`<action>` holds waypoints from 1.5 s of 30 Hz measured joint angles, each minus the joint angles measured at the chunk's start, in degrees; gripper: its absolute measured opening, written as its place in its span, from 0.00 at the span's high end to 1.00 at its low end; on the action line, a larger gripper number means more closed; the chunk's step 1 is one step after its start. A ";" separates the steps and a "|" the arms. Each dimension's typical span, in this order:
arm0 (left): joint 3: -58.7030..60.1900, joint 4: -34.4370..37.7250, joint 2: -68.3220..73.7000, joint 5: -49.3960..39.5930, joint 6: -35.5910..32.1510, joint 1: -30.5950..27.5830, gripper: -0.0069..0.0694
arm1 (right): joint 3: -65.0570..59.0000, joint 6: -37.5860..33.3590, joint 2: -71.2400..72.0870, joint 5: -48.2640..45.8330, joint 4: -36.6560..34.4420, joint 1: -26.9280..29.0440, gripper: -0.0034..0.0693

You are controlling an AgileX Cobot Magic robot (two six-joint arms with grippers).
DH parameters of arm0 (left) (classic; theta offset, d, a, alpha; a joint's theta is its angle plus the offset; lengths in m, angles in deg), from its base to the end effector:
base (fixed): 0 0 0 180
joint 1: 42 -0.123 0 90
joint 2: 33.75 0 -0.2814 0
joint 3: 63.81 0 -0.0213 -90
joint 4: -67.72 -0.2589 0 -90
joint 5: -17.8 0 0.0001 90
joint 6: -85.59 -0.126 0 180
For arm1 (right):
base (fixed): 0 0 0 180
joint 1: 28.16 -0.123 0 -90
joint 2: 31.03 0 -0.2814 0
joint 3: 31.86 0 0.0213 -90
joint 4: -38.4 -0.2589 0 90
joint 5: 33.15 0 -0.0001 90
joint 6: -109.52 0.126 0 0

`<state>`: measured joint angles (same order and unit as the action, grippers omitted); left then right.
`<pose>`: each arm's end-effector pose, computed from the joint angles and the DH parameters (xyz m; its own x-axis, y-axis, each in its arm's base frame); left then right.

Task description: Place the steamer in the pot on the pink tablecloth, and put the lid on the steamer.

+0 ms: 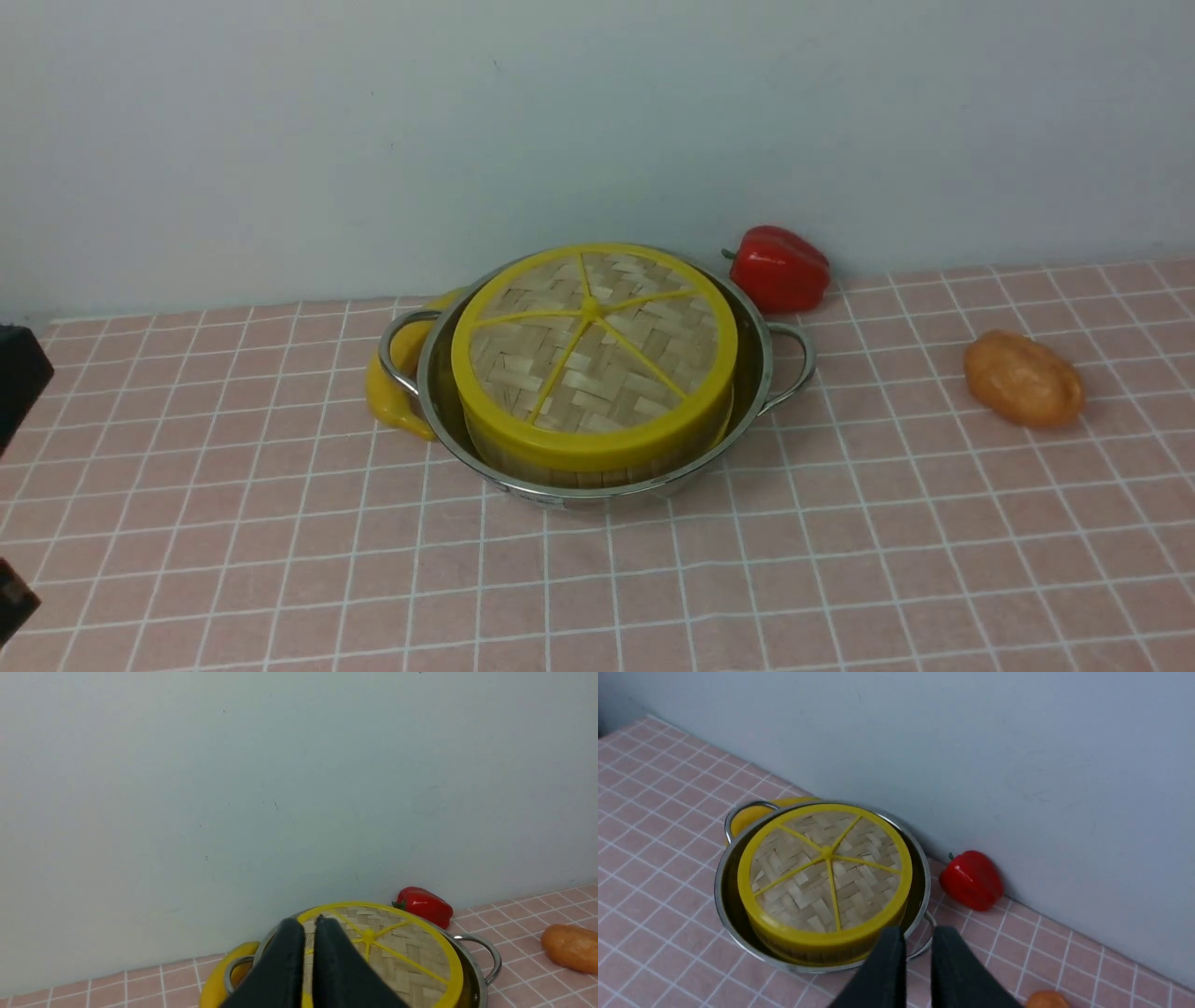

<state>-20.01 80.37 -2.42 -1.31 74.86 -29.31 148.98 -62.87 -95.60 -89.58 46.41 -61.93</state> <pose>0.1246 -0.0373 0.3479 -0.0711 -0.0062 -0.9975 0.2874 0.9574 -0.0264 0.1830 0.1048 0.4484 -0.4396 -0.2281 -0.8688 -0.4449 0.8955 -0.0100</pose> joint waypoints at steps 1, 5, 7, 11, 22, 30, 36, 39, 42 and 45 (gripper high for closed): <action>0.00 0.00 0.00 -0.46 0.00 0.00 0.86 | -6.33 0.64 2.57 3.65 0.06 0.00 0.89; 0.00 0.00 0.00 -1.63 0.00 0.00 0.84 | -27.66 5.44 12.08 19.74 1.58 0.00 0.97; 0.00 0.00 0.00 -2.01 0.00 0.00 0.83 | -35.28 7.98 14.93 25.37 1.78 0.00 0.97; 0.00 0.00 0.00 -2.05 0.00 0.00 0.82 | -41.44 10.41 17.63 29.72 1.97 0.00 0.97; 0.00 0.00 0.00 -2.05 0.00 0.00 0.80 | -42.07 11.43 18.61 31.66 0.78 0.00 0.95; 0.00 0.00 0.00 -2.05 0.00 0.00 0.78 | -44.24 8.59 22.43 30.93 3.23 7.59 0.94; 0.00 0.00 0.15 -2.05 0.00 0.00 0.76 | -55.07 8.59 33.27 34.15 3.66 25.33 0.92; 0.00 0.00 0.15 -2.05 0.00 0.00 0.76 | -61.64 8.59 39.67 37.12 3.83 31.14 0.91; 0.00 0.00 0.15 -2.05 0.00 0.00 0.74 | -65.81 8.59 44.25 38.84 3.83 33.79 0.90; 0.00 0.00 0.15 -2.05 0.00 0.00 0.74 | -72.29 8.59 50.89 40.41 3.83 35.88 0.88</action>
<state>-20.01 80.38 -2.27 -3.36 74.86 -29.31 76.69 -54.28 -44.71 -49.18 50.23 -26.04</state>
